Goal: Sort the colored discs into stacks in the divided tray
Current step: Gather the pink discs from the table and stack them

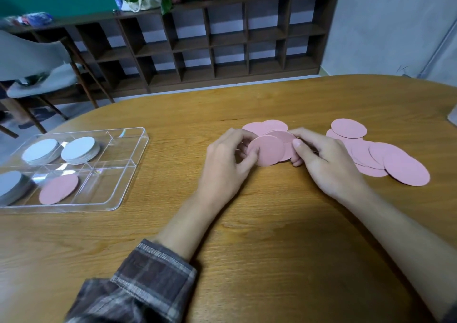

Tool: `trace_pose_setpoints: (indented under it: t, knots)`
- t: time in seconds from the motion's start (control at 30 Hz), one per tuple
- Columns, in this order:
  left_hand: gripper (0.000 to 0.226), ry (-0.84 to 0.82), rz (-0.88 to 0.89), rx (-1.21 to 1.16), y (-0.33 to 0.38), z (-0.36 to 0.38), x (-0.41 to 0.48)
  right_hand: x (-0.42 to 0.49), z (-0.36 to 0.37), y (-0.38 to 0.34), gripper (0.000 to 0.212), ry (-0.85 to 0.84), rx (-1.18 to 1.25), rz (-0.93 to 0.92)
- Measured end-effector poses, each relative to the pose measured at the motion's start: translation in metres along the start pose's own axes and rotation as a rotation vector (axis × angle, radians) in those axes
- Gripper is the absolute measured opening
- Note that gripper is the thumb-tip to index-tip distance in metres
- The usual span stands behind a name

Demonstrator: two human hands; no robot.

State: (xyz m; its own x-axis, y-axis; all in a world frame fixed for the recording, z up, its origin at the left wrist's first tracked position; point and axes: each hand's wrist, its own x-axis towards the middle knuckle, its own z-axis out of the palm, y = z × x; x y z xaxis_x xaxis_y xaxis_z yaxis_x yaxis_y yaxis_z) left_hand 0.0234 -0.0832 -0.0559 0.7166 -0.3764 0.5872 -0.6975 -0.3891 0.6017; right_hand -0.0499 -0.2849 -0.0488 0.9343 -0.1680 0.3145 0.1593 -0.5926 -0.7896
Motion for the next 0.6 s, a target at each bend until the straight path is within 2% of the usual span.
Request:
trace_pose_setpoints:
  t: [0.2,0.43,0.5,0.6]
  knots:
    - [0.014,0.056,-0.108,-0.072,0.006,0.003,-0.001,-0.001,0.003,-0.006,0.035,-0.049,-0.006,-0.007]
    - [0.008,0.04,-0.185,-0.113,0.009,0.002,-0.001,-0.004,0.004,-0.01,0.022,-0.065,-0.134,-0.088]
    - [0.015,0.002,-0.162,-0.055,0.003,0.002,0.0,-0.002,0.004,-0.004,0.021,-0.035,-0.158,-0.088]
    - [0.038,-0.115,-0.116,0.166,-0.011,0.0,0.0,0.001,0.0,0.004,0.024,0.022,-0.167,-0.046]
